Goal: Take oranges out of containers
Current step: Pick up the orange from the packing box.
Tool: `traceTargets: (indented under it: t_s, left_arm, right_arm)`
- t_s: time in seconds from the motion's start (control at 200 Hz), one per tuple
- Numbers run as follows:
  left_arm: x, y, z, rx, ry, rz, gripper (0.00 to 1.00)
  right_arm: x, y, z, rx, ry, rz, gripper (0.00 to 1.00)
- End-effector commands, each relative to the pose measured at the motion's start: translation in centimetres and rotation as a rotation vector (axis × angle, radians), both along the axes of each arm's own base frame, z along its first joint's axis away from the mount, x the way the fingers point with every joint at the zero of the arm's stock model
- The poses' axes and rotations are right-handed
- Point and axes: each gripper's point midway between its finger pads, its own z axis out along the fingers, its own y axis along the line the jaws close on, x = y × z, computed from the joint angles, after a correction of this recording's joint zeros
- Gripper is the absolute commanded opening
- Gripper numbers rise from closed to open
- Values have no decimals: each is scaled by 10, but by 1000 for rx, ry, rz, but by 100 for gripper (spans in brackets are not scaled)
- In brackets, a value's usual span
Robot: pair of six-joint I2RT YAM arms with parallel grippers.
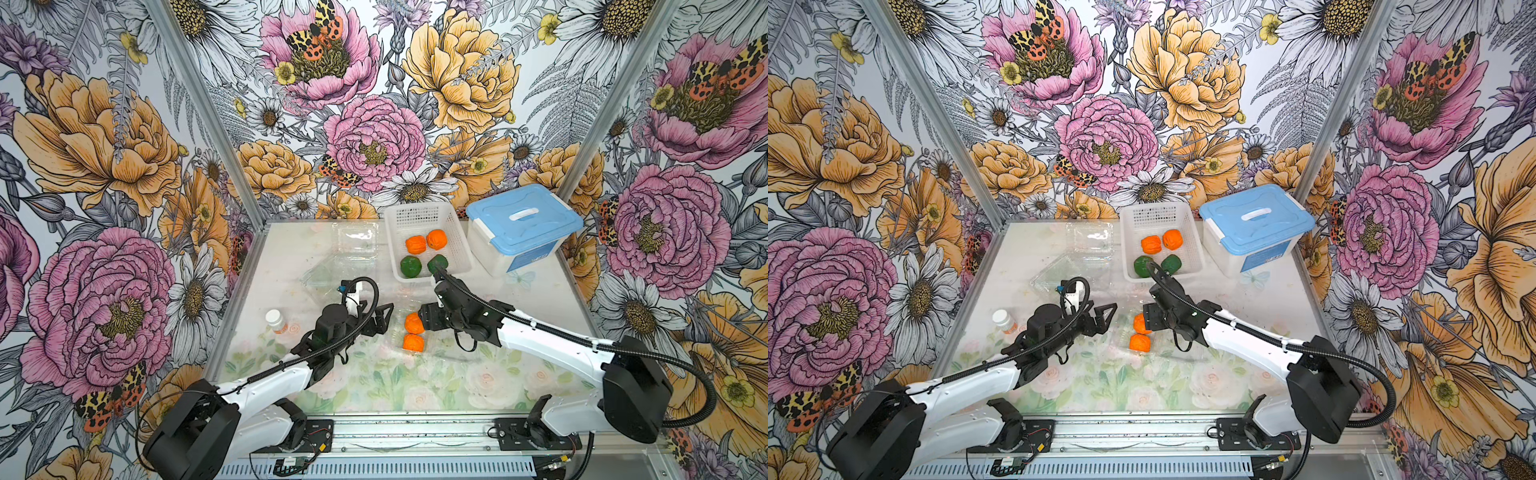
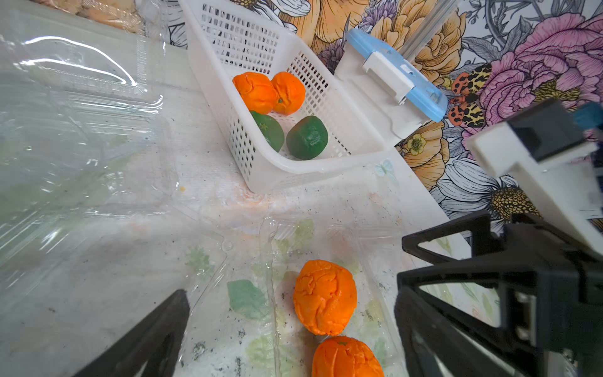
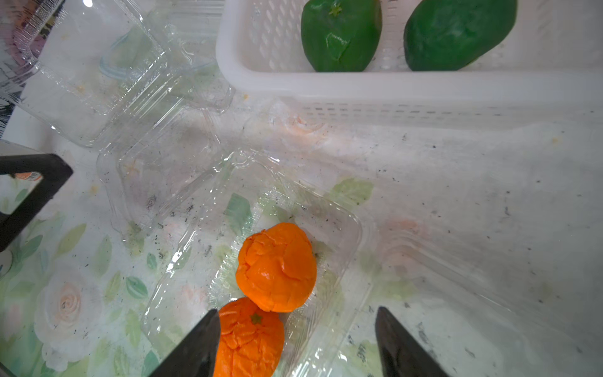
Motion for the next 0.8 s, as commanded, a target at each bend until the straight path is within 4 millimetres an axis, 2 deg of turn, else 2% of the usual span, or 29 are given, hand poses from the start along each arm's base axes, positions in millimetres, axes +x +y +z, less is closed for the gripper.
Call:
traceTargets:
  t_s: [0.0, 0.155, 0.26, 0.375, 0.796]
  left_arm:
    - [10, 16, 11, 23, -62, 75, 99]
    - [11, 22, 7, 29, -50, 99, 99]
    - [12, 21, 4, 28, -42, 95, 99]
    - [13, 20, 2, 29, -33, 94, 99]
    - [14, 24, -3, 30, -15, 115, 99]
  right_arm:
    - [14, 25, 12, 68, -26, 9, 73]
    - [19, 29, -8, 18, -1, 16, 74]
    - [20, 35, -13, 17, 8, 37, 79]
    - [23, 29, -20, -15, 4, 8, 82]
    - [24, 44, -42, -21, 70, 46, 76]
